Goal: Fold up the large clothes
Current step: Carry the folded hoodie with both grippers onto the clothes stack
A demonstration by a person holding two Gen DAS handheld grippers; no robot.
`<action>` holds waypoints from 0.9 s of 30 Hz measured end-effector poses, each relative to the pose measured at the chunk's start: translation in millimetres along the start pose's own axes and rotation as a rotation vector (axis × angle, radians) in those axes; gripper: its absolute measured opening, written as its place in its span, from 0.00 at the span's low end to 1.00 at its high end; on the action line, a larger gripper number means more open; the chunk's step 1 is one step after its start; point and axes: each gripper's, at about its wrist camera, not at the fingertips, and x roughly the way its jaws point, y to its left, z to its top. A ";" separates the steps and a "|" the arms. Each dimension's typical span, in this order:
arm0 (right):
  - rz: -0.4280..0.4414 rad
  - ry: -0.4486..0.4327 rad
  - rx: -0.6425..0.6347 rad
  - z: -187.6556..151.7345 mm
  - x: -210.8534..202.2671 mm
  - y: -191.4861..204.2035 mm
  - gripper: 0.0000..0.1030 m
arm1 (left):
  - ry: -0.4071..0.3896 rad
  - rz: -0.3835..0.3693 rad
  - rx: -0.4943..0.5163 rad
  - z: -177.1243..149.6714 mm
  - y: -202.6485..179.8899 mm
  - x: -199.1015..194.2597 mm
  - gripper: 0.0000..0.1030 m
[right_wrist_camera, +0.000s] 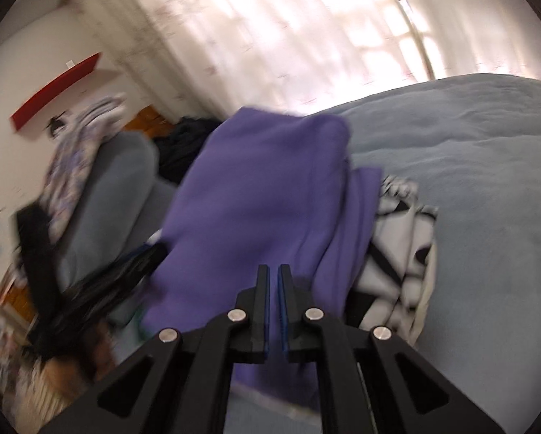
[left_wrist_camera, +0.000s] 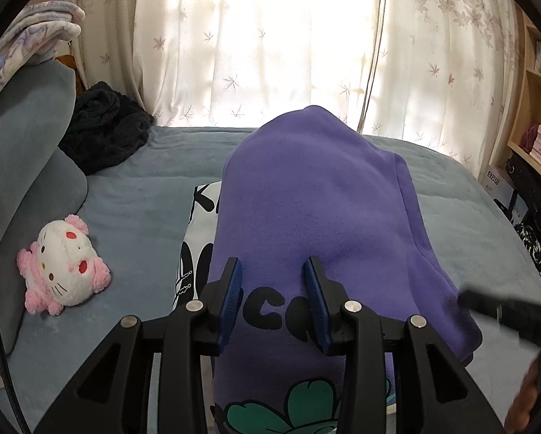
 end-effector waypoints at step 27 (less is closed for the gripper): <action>-0.147 0.072 -0.092 -5.8 9.6 8.4 0.12 | 0.101 -0.013 0.133 -14.4 -13.6 -36.5 0.34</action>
